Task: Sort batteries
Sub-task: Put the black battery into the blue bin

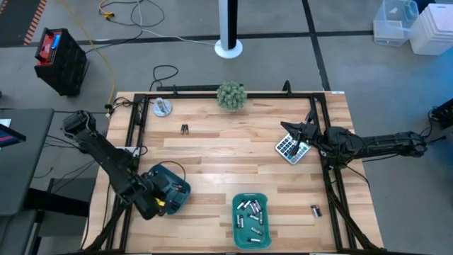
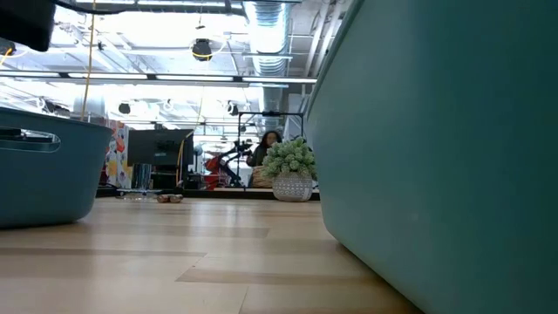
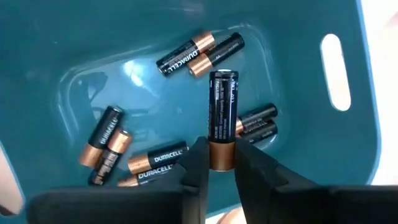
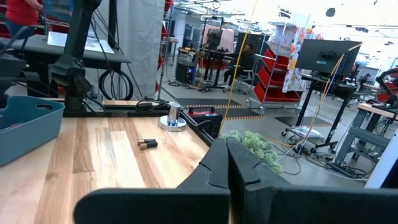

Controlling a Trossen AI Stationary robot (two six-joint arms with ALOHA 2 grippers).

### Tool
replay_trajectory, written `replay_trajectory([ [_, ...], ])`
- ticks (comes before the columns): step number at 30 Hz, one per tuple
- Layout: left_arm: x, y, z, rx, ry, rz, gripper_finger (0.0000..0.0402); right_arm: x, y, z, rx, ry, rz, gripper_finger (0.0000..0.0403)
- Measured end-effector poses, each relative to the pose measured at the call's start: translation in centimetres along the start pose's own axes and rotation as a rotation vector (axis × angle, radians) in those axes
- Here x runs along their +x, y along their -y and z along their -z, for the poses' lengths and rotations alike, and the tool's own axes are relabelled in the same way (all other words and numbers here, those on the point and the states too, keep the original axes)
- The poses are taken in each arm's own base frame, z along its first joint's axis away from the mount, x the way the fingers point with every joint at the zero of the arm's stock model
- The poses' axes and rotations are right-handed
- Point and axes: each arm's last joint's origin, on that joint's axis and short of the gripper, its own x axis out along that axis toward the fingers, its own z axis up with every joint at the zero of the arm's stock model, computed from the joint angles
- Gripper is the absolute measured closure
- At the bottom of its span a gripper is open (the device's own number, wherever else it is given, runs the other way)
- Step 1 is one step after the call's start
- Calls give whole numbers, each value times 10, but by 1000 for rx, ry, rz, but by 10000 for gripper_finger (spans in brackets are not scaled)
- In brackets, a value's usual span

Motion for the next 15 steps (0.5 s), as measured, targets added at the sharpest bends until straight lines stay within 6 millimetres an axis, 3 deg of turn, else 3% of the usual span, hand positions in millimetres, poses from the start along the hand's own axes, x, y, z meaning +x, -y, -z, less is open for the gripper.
replay_trajectory([
  [9, 3, -3, -16, 38, -10, -37, 249, 0, 0, 0, -3, -4, -1, 399],
  [15, -18, -10, -41, 8, 17, -182, 217, 0, 0, 1, -5, -7, -2, 399],
])
